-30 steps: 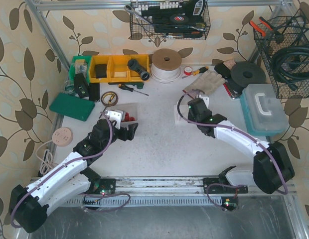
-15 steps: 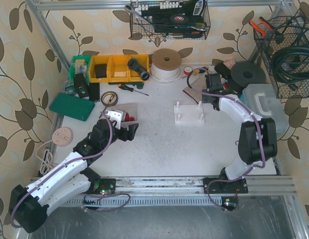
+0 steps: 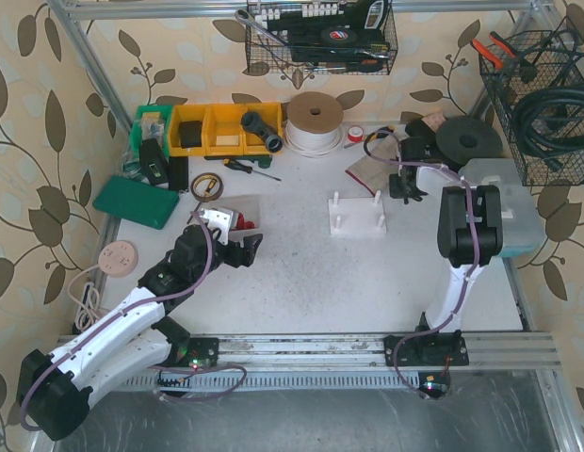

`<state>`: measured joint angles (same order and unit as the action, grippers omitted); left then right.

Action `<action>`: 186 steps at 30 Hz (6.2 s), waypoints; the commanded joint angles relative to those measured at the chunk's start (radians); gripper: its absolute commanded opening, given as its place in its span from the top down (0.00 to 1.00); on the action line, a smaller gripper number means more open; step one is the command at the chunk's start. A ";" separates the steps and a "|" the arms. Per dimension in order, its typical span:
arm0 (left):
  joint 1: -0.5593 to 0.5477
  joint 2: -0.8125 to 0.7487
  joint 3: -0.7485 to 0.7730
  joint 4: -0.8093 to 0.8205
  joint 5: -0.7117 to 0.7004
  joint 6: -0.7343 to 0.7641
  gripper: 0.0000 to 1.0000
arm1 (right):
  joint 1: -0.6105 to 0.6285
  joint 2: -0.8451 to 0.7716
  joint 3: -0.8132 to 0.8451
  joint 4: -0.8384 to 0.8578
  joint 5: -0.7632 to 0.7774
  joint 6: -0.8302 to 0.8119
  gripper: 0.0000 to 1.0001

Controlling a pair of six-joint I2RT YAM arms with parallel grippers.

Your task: Install the large spring

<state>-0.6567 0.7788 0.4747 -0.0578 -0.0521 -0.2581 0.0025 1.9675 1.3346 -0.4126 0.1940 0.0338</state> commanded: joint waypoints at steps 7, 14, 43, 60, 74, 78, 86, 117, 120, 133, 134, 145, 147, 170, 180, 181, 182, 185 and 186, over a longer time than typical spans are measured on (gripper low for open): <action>-0.011 0.007 0.018 0.029 -0.009 0.020 0.05 | -0.025 -0.069 0.000 0.007 0.009 0.028 0.70; -0.011 0.006 0.019 0.015 -0.039 0.020 0.05 | -0.010 -0.268 -0.066 -0.107 0.014 0.128 0.55; 0.100 0.545 0.423 -0.331 -0.258 0.006 0.47 | 0.290 -1.024 -0.628 0.128 -0.155 0.382 0.03; 0.201 0.712 0.510 -0.492 -0.155 0.053 0.50 | 0.305 -1.037 -0.716 0.217 -0.098 0.397 0.06; 0.201 0.823 0.547 -0.535 -0.121 0.047 0.51 | 0.333 -1.026 -0.712 0.218 -0.064 0.379 0.07; 0.201 0.835 0.556 -0.562 -0.162 0.040 0.51 | 0.339 -1.019 -0.708 0.217 -0.059 0.377 0.08; 0.201 0.804 0.569 -0.580 -0.144 0.031 0.50 | 0.348 -1.018 -0.706 0.217 -0.041 0.369 0.08; 0.202 0.934 0.746 -0.775 -0.106 -0.036 0.88 | 0.360 -1.026 -0.689 0.189 -0.013 0.350 0.08; 0.201 0.913 0.766 -0.796 -0.115 -0.035 0.92 | 0.361 -1.023 -0.689 0.189 -0.013 0.351 0.08; 0.200 0.733 0.827 -0.791 0.011 -0.015 1.00 | 0.391 -0.985 -0.702 0.313 -0.205 0.294 0.10; 0.198 0.719 0.823 -0.781 0.043 -0.014 1.00 | 0.418 -0.972 -0.704 0.344 -0.237 0.280 0.10; 0.049 0.440 0.565 -0.304 0.088 -0.001 1.00 | 0.543 -0.840 -0.611 0.514 -0.360 1.045 0.16; 0.034 0.395 0.504 -0.190 0.093 0.036 1.00 | 0.556 -0.790 -0.561 0.514 -0.368 1.131 0.18; -0.101 0.222 0.222 0.347 0.179 0.463 1.00 | 0.685 -0.611 -0.490 0.753 -0.380 1.562 0.35; -0.103 0.197 0.201 0.385 0.229 0.590 1.00 | 0.694 -0.597 -0.502 0.856 -0.422 1.617 0.42; -0.103 0.198 0.197 0.390 0.231 0.595 1.00 | 0.694 -0.599 -0.509 0.875 -0.415 1.621 0.43; -0.103 0.200 0.192 0.399 0.234 0.599 1.00 | 0.694 -0.598 -0.512 0.885 -0.415 1.627 0.44; -0.103 0.200 0.166 0.444 0.243 0.614 1.00 | 0.703 -0.588 -0.507 0.901 -0.436 1.638 0.45; -0.103 0.200 0.157 0.459 0.244 0.620 1.00 | 0.714 -0.586 -0.504 0.899 -0.446 1.639 0.45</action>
<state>-0.7483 1.0054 0.6533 0.2722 0.1486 0.3119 0.6907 1.3636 0.8398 0.4217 -0.2134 1.6379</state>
